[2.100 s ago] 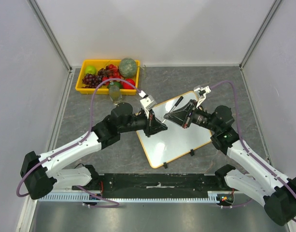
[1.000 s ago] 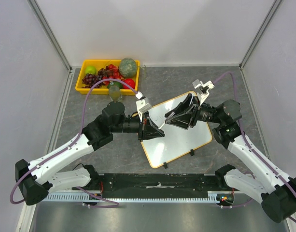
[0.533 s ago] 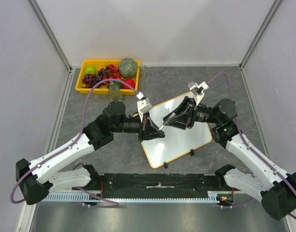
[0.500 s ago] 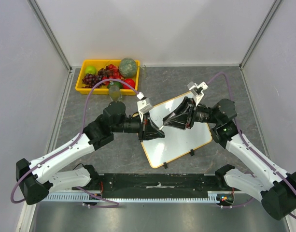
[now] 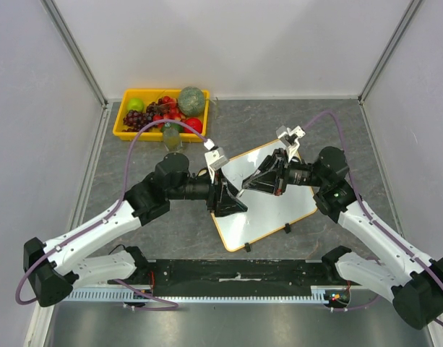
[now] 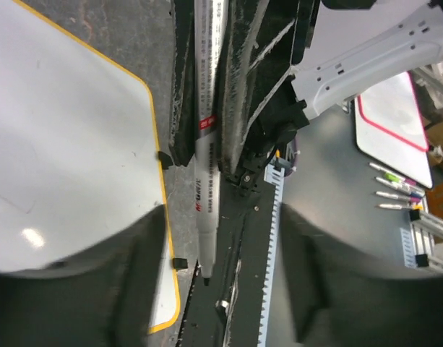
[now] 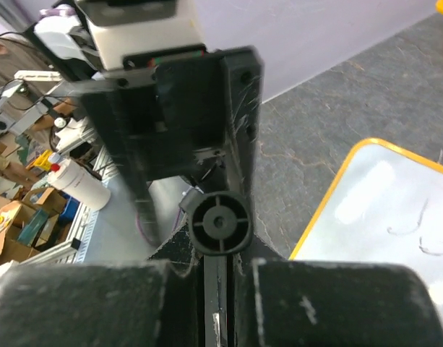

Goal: Write a sentence on the whiteboard
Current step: Pass from the left arm to the right

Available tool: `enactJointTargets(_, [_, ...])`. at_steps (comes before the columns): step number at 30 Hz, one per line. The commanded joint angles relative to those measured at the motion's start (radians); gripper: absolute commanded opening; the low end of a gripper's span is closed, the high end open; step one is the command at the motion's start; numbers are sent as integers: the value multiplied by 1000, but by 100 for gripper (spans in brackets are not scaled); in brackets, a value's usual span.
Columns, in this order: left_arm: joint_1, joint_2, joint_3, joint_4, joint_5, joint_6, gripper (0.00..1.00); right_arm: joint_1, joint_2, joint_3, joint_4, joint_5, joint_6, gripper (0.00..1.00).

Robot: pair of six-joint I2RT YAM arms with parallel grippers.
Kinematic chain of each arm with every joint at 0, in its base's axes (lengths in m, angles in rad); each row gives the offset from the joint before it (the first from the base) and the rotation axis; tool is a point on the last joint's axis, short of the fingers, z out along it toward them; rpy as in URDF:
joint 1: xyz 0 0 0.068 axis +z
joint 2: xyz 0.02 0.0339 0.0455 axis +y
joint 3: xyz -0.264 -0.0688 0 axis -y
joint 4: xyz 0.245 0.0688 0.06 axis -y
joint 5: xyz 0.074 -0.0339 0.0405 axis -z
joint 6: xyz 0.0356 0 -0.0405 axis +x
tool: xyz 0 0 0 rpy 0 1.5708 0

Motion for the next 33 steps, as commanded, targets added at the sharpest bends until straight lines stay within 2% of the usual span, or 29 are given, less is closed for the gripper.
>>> enactJointTargets(1, [-2,-66,-11,0,-127,-10,92,2,-11,49,-173,98,-112,0])
enactJointTargets(6, [2,-109,-38,-138,-416,-81,95,-25,-4,43,-259,225,-175,0])
enactJointTargets(8, [9,-141,-64,-174,-486,-122,95,-47,-5,33,-282,277,-191,0])
enactJointTargets(12, [38,-223,-130,-218,-582,-202,95,-113,-16,4,-303,335,-197,0])
enactJointTargets(15, [105,-266,-205,-224,-578,-263,95,-150,-31,-16,-311,359,-197,0])
enactJointTargets(18, [255,-269,-276,-186,-448,-305,94,-191,-45,-30,-317,359,-197,0])
enactJointTargets(21, [395,-240,-372,-24,-217,-334,90,-202,-47,-33,-328,355,-203,0])
enactJointTargets(23, [443,-206,-431,118,-101,-352,89,-203,-53,-36,-331,356,-203,0])
enactJointTargets(28, [461,-83,-485,447,89,-377,84,-213,-56,-39,-337,351,-203,0])
enactJointTargets(33, [463,44,-451,533,135,-342,70,-220,-56,-37,-337,346,-198,0])
